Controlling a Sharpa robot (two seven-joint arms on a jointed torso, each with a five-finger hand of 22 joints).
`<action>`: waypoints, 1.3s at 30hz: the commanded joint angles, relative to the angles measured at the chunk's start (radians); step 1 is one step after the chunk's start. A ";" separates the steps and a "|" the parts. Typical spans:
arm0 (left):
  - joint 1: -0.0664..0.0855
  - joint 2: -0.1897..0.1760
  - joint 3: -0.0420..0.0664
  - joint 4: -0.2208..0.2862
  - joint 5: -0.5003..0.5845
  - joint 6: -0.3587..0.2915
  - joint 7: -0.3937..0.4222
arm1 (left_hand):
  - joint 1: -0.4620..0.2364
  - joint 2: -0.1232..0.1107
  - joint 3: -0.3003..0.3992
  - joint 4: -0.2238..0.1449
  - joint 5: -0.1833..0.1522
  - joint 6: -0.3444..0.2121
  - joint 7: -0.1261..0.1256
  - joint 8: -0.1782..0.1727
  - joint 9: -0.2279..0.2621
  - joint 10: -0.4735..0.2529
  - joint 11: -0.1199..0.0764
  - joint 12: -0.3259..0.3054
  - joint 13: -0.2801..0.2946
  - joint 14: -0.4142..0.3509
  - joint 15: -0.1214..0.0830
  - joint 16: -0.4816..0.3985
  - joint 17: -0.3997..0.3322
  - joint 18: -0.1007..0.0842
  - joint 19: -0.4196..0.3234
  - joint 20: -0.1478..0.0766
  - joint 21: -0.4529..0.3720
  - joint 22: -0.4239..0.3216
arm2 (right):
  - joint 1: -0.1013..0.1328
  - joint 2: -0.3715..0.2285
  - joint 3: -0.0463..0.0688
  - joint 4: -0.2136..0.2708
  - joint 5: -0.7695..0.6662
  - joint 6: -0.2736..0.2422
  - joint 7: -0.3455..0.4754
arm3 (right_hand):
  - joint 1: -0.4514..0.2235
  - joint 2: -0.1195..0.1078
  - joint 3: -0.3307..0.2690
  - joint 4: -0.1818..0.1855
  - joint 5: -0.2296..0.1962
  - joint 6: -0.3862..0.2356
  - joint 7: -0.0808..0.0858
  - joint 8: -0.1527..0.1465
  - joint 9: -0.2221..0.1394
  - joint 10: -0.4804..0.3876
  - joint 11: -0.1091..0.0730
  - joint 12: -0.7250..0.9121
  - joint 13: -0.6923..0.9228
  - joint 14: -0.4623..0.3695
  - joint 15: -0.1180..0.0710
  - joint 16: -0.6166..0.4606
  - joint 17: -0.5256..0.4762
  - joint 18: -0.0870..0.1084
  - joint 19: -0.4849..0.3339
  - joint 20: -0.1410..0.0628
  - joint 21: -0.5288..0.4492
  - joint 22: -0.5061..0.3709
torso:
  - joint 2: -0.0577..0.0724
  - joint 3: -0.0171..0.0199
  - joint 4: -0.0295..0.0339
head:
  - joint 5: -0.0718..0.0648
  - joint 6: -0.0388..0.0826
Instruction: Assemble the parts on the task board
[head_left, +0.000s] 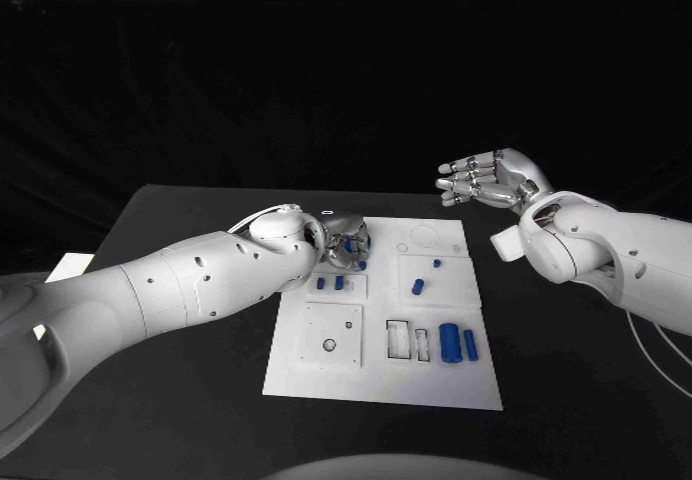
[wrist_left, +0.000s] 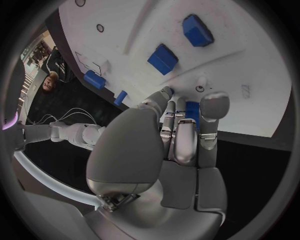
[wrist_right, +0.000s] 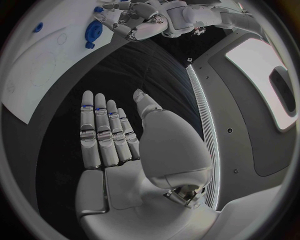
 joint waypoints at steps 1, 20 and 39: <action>-0.001 0.006 0.000 -0.001 -0.013 0.029 -0.016 | -0.004 0.001 0.014 -0.002 -0.002 0.014 0.000 -0.007 -0.003 0.015 0.002 -0.010 -0.006 0.036 -0.004 0.006 -0.003 -0.009 0.036 -0.006 0.001 0.003 | -0.001 0.002 0.000 0.000 -0.009 0.015 0.007 | -0.006 0.005 0.000 -0.004 0.003 -0.001 0.003 -0.006 -0.001 -0.003 0.001 0.002 -0.001 -0.007 -0.001 -0.005 -0.002 0.006 0.004 0.005 -0.002 -0.001 | 0.000 0.0000 0.0008 | -0.001 -0.001; -0.010 0.017 0.000 -0.004 -0.012 0.057 -0.006 | -0.034 -0.015 0.067 -0.018 -0.006 0.030 0.002 -0.035 -0.021 0.060 0.001 -0.056 -0.020 0.033 -0.003 0.012 -0.020 -0.009 0.036 -0.006 0.001 0.009 | -0.001 0.002 0.000 0.003 -0.010 0.015 0.008 | -0.006 0.005 0.000 -0.004 0.003 -0.001 0.003 -0.006 -0.001 -0.003 0.001 0.002 -0.001 -0.007 -0.001 -0.005 -0.002 0.006 0.004 0.005 -0.002 -0.001 | 0.000 0.0010 0.0000 | -0.002 -0.006; -0.011 0.019 0.000 -0.002 -0.007 0.071 -0.019 | -0.051 -0.020 0.108 -0.035 -0.006 0.031 0.001 -0.064 -0.039 0.075 0.002 -0.105 -0.019 0.029 -0.004 0.014 -0.039 -0.002 0.036 -0.004 -0.032 -0.017 | -0.001 0.001 0.000 0.006 -0.010 0.016 0.007 | -0.006 0.005 0.000 -0.004 0.003 -0.001 0.003 -0.006 -0.001 -0.003 0.001 0.002 -0.001 -0.007 -0.001 -0.005 -0.002 0.006 0.004 0.005 -0.002 -0.001 | 0.000 0.0004 0.0001 | -0.004 -0.005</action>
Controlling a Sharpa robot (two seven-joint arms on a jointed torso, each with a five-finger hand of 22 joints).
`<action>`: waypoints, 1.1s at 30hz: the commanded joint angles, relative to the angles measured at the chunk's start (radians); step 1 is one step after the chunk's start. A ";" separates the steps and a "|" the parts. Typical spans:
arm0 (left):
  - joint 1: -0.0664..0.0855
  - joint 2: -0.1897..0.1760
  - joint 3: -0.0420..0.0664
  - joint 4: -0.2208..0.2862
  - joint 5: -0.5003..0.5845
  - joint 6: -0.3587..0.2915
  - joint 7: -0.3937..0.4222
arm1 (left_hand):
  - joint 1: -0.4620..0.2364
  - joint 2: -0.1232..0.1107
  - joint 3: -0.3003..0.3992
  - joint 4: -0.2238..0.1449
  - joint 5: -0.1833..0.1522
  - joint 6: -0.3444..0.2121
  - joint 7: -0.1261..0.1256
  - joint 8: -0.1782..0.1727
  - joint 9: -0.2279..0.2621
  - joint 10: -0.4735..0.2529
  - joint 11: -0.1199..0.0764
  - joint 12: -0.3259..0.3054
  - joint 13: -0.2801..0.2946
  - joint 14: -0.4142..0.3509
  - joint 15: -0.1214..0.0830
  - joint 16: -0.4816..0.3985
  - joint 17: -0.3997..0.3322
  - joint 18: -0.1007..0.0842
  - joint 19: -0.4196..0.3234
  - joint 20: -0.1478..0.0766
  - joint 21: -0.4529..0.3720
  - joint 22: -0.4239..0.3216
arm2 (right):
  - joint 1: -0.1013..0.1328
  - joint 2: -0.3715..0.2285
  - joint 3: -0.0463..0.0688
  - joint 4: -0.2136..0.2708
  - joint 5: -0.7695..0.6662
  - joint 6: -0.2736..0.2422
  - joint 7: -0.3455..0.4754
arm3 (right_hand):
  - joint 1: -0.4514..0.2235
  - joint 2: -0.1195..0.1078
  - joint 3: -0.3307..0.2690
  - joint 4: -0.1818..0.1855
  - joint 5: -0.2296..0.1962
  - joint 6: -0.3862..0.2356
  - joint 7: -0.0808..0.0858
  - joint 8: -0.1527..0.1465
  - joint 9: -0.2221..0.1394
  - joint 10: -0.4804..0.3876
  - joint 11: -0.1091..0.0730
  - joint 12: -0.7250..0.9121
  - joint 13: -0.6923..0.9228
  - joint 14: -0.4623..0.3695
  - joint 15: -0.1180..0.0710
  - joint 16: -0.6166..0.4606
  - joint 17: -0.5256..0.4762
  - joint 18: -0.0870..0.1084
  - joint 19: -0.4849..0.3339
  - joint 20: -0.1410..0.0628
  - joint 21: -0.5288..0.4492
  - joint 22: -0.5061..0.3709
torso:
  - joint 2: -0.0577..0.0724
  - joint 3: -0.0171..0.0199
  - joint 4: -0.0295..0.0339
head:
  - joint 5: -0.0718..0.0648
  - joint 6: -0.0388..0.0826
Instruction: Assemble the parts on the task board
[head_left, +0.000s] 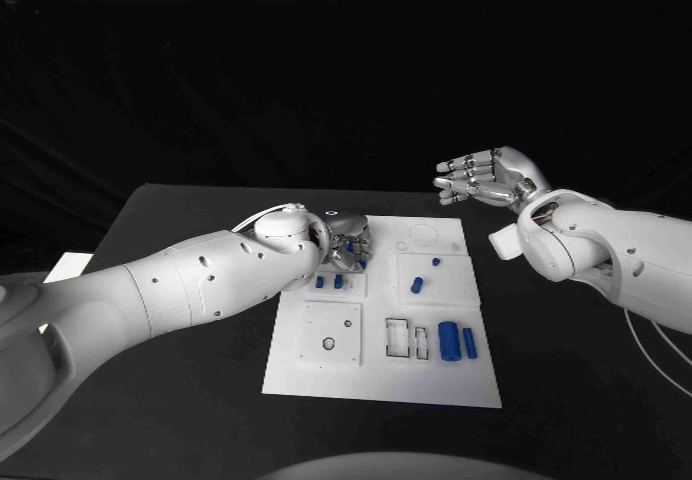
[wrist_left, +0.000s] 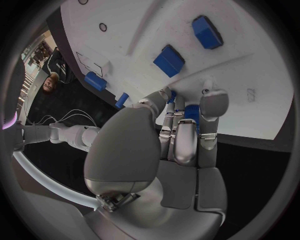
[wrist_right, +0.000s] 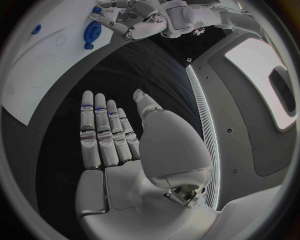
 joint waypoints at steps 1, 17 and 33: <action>-0.007 0.003 -0.004 -0.001 0.000 0.046 -0.010 | -0.005 0.009 0.014 -0.003 -0.006 0.020 -0.001 -0.001 0.000 0.020 -0.007 -0.003 0.004 0.029 -0.006 0.005 -0.003 -0.002 0.036 -0.005 -0.006 -0.002 | 0.000 0.000 0.000 0.002 -0.008 0.015 0.007 | -0.006 0.005 0.000 -0.004 0.003 -0.002 0.004 -0.006 -0.001 -0.003 0.001 0.002 -0.001 -0.007 -0.001 -0.005 -0.001 0.006 0.004 0.005 -0.002 -0.001 | 0.000 -0.0004 0.0000 | 0.000 0.000; -0.007 0.004 -0.004 -0.007 -0.005 0.013 0.004 | -0.003 0.038 0.089 -0.050 -0.027 0.104 -0.002 0.017 0.007 0.120 -0.020 -0.020 0.014 0.030 -0.012 0.014 -0.006 -0.006 0.042 -0.013 0.008 0.015 | 0.000 0.001 0.000 0.002 -0.008 0.016 0.007 | -0.006 0.005 0.000 -0.004 0.003 -0.002 0.004 -0.006 -0.001 -0.003 0.001 0.002 -0.001 -0.007 -0.001 -0.005 -0.001 0.006 0.004 0.005 -0.002 -0.001 | 0.000 -0.0005 -0.0002 | 0.000 0.000; -0.011 -0.084 0.019 0.073 0.087 -0.076 0.006 | -0.019 0.031 0.095 -0.060 -0.031 0.102 0.006 0.007 0.004 0.121 -0.014 -0.039 0.012 0.029 -0.008 0.017 -0.008 -0.007 0.041 -0.012 0.001 0.011 | -0.001 0.001 0.000 -0.004 -0.008 0.018 0.007 | -0.006 0.007 0.000 -0.006 0.005 -0.001 0.003 -0.005 -0.001 -0.002 0.001 0.004 -0.001 -0.005 -0.002 -0.004 -0.006 0.007 0.006 0.005 -0.005 -0.001 | -0.003 0.0007 0.0020 | 0.003 0.012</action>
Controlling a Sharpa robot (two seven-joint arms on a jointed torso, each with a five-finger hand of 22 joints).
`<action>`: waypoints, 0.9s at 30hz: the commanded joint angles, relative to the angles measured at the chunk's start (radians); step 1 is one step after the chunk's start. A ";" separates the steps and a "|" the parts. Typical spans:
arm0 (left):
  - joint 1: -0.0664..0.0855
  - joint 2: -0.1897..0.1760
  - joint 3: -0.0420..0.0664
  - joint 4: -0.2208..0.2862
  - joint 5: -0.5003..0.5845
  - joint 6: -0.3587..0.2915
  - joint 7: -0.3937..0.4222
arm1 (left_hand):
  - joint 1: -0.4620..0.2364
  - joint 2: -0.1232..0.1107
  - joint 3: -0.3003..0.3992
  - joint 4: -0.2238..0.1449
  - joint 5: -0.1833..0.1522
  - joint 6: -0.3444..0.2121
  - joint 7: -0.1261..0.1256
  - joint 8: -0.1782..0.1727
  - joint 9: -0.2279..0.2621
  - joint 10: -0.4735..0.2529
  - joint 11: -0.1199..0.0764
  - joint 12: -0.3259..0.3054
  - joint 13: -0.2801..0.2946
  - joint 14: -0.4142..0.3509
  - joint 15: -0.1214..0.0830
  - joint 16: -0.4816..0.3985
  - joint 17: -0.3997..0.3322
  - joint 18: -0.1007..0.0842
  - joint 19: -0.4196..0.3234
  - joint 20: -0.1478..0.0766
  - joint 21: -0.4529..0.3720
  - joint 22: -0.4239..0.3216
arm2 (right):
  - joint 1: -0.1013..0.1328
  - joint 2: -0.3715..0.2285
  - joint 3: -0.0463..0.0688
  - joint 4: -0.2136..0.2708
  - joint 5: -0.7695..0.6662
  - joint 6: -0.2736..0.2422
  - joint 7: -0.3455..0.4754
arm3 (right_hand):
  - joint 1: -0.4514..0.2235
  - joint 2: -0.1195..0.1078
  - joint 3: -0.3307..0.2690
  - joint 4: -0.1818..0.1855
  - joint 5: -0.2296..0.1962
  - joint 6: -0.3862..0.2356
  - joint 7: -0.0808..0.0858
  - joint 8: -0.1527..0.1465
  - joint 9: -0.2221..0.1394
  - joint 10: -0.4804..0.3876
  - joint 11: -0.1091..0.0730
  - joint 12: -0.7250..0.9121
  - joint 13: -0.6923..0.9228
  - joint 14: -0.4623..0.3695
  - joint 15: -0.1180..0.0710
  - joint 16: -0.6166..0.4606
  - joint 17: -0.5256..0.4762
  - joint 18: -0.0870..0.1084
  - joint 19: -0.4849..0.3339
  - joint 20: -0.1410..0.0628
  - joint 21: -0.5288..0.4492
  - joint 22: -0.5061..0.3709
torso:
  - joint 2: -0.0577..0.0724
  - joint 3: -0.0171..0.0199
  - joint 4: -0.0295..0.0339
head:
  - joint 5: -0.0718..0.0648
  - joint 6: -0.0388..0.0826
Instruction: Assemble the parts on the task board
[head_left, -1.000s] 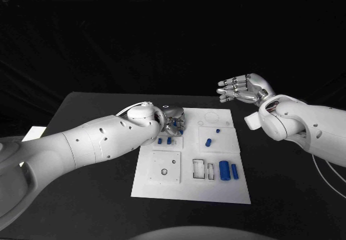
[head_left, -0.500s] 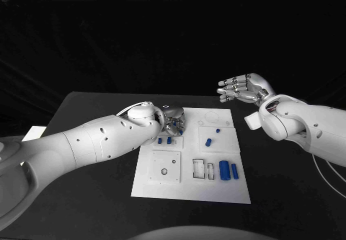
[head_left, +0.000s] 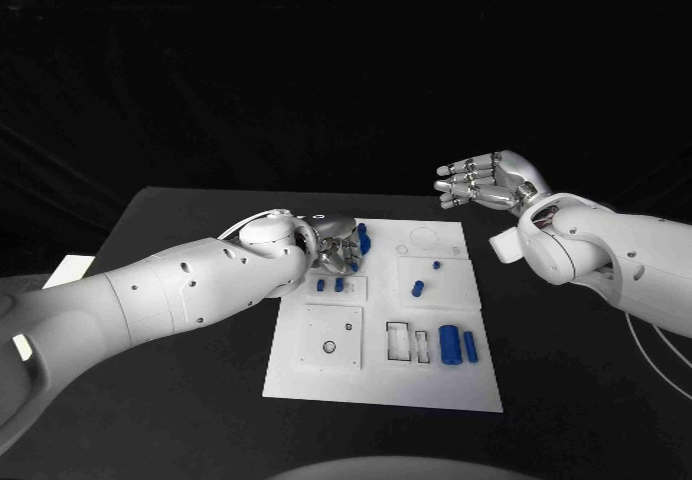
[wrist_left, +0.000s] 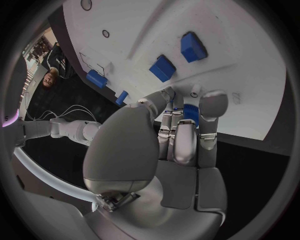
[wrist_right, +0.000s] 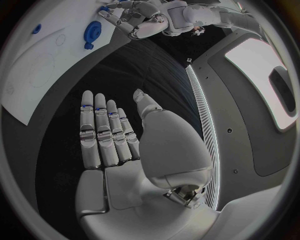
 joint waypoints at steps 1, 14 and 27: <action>0.001 -0.026 0.010 0.032 0.059 -0.040 0.002 | -0.012 0.001 0.003 -0.003 -0.004 0.001 0.009 -0.006 -0.002 0.004 0.007 -0.007 -0.001 0.029 -0.001 0.007 -0.001 -0.007 0.041 -0.005 -0.003 0.000 | -0.001 0.000 0.000 -0.001 -0.008 0.016 0.007 | -0.006 0.007 0.000 -0.006 0.005 -0.002 0.004 -0.005 -0.001 -0.002 0.001 0.004 -0.001 -0.005 -0.002 -0.004 -0.001 0.007 0.002 0.002 -0.005 -0.001 | 0.000 0.0004 0.0006 | 0.001 0.004; 0.002 -0.124 0.028 0.093 0.125 0.002 -0.032 | -0.020 -0.002 0.002 -0.003 -0.004 0.002 0.009 -0.008 -0.003 0.005 0.008 -0.012 -0.002 0.029 0.000 0.007 -0.001 -0.008 0.042 -0.004 0.000 0.003 | -0.005 -0.002 0.000 -0.003 -0.008 0.017 0.007 | -0.006 0.007 0.000 -0.006 0.005 -0.002 0.004 -0.005 -0.001 -0.002 0.001 0.004 -0.001 -0.005 -0.002 -0.004 -0.001 0.007 0.002 0.002 -0.005 -0.001 | -0.002 -0.0009 0.0088 | 0.001 0.006; 0.002 -0.125 0.028 0.073 0.114 0.000 -0.042 | -0.022 -0.002 0.003 -0.004 -0.004 0.002 0.009 -0.009 -0.003 0.006 0.008 -0.014 -0.002 0.029 0.001 0.008 0.001 -0.008 0.042 -0.004 0.001 0.004 | -0.008 -0.001 0.000 -0.003 -0.008 0.018 0.008 | -0.006 0.007 0.000 -0.006 0.005 -0.002 0.004 -0.005 -0.001 -0.002 0.001 0.004 -0.001 -0.005 -0.002 -0.004 -0.001 0.007 0.002 0.002 -0.005 -0.001 | 0.000 0.0004 0.0045 | 0.006 0.006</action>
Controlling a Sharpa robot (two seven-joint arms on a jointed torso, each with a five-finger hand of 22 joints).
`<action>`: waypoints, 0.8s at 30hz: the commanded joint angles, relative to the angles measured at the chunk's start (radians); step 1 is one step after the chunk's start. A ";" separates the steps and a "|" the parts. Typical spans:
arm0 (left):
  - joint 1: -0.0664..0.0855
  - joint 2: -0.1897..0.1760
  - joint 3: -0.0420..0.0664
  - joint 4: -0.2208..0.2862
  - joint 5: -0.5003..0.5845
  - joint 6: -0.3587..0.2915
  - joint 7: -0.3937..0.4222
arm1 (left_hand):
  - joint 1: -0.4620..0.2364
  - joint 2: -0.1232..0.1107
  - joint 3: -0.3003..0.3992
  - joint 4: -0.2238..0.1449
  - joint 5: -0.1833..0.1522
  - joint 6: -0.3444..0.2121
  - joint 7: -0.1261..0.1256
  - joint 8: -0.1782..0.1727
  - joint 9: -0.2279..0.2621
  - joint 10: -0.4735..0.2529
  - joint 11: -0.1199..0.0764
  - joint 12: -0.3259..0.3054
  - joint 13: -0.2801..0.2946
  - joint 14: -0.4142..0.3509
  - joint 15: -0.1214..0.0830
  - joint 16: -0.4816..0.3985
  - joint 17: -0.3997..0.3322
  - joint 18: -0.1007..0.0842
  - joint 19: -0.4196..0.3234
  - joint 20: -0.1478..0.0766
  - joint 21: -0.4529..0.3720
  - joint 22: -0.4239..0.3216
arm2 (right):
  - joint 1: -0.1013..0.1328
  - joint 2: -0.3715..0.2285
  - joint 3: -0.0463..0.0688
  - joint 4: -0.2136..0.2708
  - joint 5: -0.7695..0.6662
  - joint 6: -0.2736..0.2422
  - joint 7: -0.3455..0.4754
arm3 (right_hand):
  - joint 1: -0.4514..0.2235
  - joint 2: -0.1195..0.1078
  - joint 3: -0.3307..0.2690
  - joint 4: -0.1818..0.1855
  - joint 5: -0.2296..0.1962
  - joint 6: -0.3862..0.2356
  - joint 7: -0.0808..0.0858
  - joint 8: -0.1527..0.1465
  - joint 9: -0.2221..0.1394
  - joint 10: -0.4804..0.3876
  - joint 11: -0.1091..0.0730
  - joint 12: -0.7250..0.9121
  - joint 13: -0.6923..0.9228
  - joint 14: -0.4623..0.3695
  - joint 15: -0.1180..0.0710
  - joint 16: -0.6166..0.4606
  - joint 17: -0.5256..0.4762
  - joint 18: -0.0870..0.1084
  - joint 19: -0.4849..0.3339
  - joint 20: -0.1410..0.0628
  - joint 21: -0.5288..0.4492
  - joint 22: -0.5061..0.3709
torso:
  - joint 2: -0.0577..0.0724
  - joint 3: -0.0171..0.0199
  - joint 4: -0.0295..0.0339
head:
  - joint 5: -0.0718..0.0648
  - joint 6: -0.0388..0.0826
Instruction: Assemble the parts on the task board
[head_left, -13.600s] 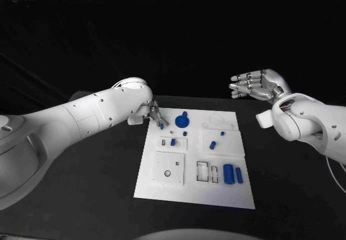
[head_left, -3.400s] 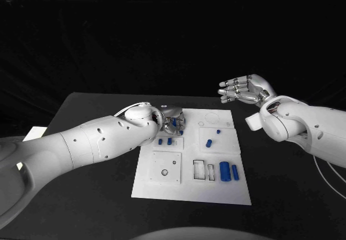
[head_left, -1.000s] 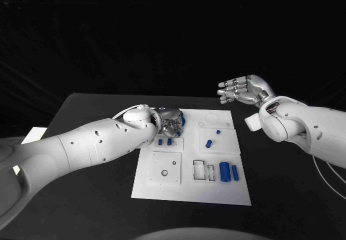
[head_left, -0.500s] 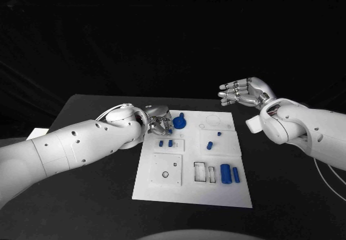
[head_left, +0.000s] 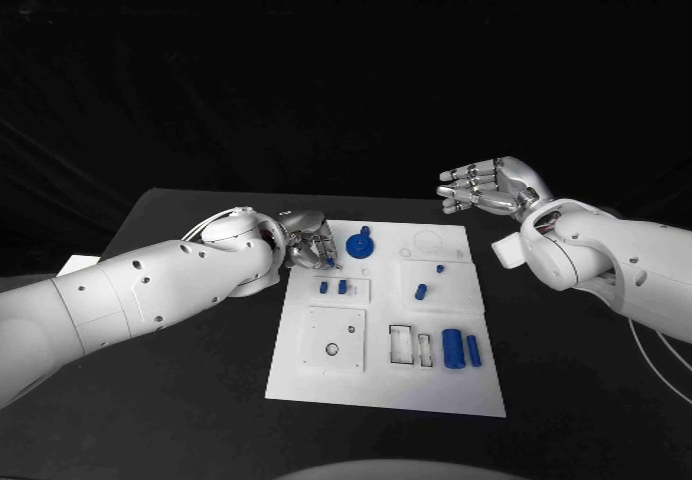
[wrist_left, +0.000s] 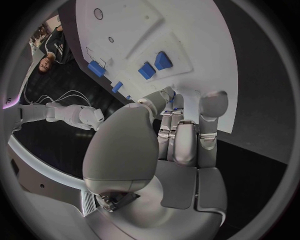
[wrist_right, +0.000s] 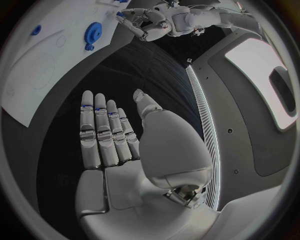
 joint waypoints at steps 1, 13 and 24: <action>0.001 0.005 0.001 -0.001 0.006 0.011 -0.006 | -0.012 -0.001 0.003 -0.004 -0.004 -0.001 0.006 -0.002 0.002 0.002 0.004 -0.006 -0.002 0.029 0.000 0.005 0.001 -0.008 0.042 -0.004 0.001 0.001 | -0.001 0.001 0.000 0.001 -0.008 0.016 0.008 | -0.006 0.007 0.000 -0.007 0.005 -0.002 0.004 -0.005 -0.001 -0.002 0.001 0.004 -0.001 -0.005 -0.002 -0.004 -0.001 0.007 0.002 0.002 -0.005 -0.001 | 0.001 0.0004 -0.0006 | -0.002 -0.002; 0.000 0.030 -0.001 -0.018 0.005 0.023 -0.006 | -0.016 -0.002 0.003 -0.004 -0.004 -0.001 0.006 -0.003 0.001 0.003 0.005 -0.008 -0.002 0.029 0.001 0.006 0.002 -0.008 0.042 -0.004 0.002 0.002 | -0.001 0.003 0.000 0.001 -0.008 0.015 0.008 | -0.006 0.007 0.000 -0.007 0.005 -0.002 0.004 -0.005 -0.001 -0.002 0.001 0.004 -0.001 -0.005 -0.002 -0.004 -0.001 0.007 0.002 0.002 -0.005 -0.001 | 0.001 0.0010 -0.0002 | -0.004 -0.005; 0.000 0.050 -0.003 -0.028 -0.001 0.043 -0.011 | -0.018 -0.002 0.003 -0.003 -0.004 -0.001 0.007 -0.004 0.001 0.003 0.005 -0.009 -0.001 0.029 0.001 0.005 0.001 -0.008 0.042 -0.004 0.002 0.002 | -0.001 0.006 0.000 0.000 -0.008 0.016 0.008 | -0.006 0.007 0.000 -0.007 0.005 -0.002 0.004 -0.005 -0.001 -0.002 0.001 0.004 -0.001 -0.005 -0.002 -0.004 -0.001 0.007 0.002 0.002 -0.005 -0.001 | 0.001 0.0001 -0.0007 | -0.005 -0.006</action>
